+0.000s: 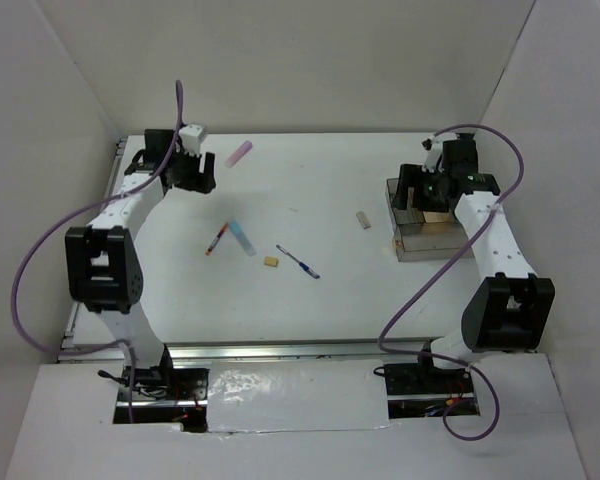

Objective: Sort the stationery into containers
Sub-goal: Grab a piece of stationery with the left arm

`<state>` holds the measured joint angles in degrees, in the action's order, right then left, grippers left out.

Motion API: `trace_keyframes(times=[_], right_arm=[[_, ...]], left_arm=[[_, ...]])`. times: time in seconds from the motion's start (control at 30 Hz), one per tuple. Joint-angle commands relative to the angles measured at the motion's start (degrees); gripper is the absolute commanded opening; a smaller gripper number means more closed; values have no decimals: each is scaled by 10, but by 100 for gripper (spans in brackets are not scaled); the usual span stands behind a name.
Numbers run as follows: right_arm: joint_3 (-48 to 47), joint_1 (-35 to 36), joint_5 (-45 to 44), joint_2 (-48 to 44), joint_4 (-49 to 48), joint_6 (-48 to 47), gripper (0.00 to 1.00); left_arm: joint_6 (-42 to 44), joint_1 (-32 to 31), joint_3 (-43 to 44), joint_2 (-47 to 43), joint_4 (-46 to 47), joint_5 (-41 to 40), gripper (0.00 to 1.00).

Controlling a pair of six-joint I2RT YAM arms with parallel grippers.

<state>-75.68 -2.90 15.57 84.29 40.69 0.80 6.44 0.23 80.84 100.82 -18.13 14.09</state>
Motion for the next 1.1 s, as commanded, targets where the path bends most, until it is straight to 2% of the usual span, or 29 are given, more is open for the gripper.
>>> trace_keyframes(times=[0.0, 0.2, 0.3, 0.47, 0.6, 0.73, 0.87, 1.03, 1.07], right_arm=[[3, 8, 9, -38, -16, 15, 84], [-8, 18, 11, -41, -2, 21, 84], [-5, 21, 3, -40, -3, 18, 84], [-1, 22, -1, -25, -3, 16, 84], [-3, 22, 1, -13, -3, 17, 84], [-6, 23, -1, -6, -5, 16, 84], [-5, 22, 2, 2, -6, 16, 84], [-14, 22, 7, 13, -3, 18, 84], [-15, 22, 7, 15, -2, 18, 84]], left_arm=[[-37, 3, 106, 96, 53, 2, 82], [-59, -17, 309, 274, 80, 42, 82], [-84, -24, 368, 336, 98, 30, 82], [-71, -42, 392, 396, 139, 6, 82], [-53, -52, 459, 442, 119, -24, 84], [-60, -52, 549, 511, 51, -68, 86], [-59, -46, 528, 510, 66, -94, 88], [-59, -37, 563, 535, 36, -91, 88], [-82, -33, 564, 536, 34, -85, 86]])
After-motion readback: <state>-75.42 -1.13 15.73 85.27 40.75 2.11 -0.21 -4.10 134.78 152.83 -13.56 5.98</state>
